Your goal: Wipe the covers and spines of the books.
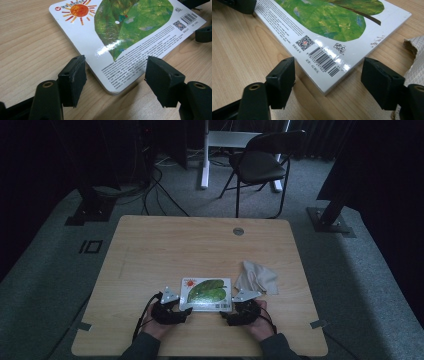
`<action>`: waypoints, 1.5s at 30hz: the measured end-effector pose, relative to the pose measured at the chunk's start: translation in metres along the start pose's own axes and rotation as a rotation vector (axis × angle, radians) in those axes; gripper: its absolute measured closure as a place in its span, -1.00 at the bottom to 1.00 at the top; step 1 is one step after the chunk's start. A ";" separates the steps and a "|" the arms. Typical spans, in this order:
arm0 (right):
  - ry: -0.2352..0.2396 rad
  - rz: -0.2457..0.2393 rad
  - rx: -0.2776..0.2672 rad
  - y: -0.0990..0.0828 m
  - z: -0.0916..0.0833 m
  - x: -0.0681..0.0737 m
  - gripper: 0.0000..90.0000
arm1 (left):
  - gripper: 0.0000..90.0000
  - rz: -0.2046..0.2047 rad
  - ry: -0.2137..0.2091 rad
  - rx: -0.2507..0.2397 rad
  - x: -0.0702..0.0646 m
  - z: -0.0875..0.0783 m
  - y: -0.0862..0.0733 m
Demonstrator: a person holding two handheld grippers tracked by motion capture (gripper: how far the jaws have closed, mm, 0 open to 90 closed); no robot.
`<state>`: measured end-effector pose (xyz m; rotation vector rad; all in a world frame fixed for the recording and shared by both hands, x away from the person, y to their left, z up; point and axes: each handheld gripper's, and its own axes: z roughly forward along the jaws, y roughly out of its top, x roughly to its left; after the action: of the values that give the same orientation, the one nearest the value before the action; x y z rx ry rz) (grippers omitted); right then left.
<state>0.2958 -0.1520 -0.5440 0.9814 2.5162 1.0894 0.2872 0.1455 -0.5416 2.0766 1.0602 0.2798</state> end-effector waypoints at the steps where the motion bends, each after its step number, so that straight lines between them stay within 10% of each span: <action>1: -0.005 0.005 0.003 0.000 0.001 0.000 -0.45 | -0.27 -0.003 -0.002 -0.001 0.001 -0.001 0.000; 19: -0.036 0.017 -0.030 0.005 -0.004 0.000 -0.64 | -0.42 -0.059 0.000 -0.084 0.017 -0.016 0.021; 45: -0.057 -0.005 -0.016 0.007 -0.003 0.003 -0.69 | -0.47 0.005 -0.077 -0.171 0.029 0.004 0.062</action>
<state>0.2953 -0.1481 -0.5372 0.9873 2.4601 1.0634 0.3445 0.1435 -0.5037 1.9221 0.9516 0.2802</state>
